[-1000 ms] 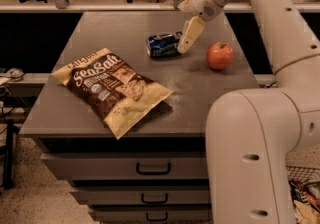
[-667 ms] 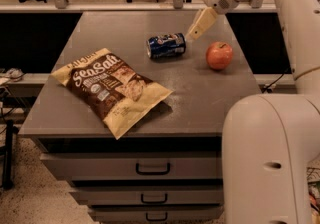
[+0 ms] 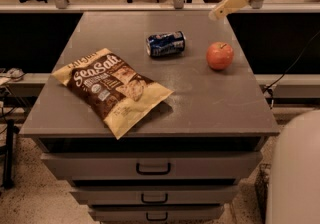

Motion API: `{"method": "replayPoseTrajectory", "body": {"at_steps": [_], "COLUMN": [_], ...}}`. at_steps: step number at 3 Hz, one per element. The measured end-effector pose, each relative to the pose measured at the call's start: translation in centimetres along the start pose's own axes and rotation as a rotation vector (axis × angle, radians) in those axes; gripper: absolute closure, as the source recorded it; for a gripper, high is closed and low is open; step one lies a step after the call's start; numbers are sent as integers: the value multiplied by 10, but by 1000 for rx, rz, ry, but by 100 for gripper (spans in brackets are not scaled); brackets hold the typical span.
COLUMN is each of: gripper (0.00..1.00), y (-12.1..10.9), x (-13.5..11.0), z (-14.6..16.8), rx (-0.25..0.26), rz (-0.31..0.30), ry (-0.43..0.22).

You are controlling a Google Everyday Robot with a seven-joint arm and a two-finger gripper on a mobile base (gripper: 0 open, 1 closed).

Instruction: Knock pepsi can over

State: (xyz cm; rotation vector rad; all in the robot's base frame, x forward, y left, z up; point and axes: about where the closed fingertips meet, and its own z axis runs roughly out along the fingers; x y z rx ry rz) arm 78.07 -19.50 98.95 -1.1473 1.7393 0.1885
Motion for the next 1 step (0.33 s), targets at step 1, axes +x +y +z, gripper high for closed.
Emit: {"method": "replayPoseTrajectory", "body": {"at_steps": [1], "gripper": [0], "y": [-14], "x": [-2], "z": [3], "rx": [63], "rz": [7], "ry": [-28]}}
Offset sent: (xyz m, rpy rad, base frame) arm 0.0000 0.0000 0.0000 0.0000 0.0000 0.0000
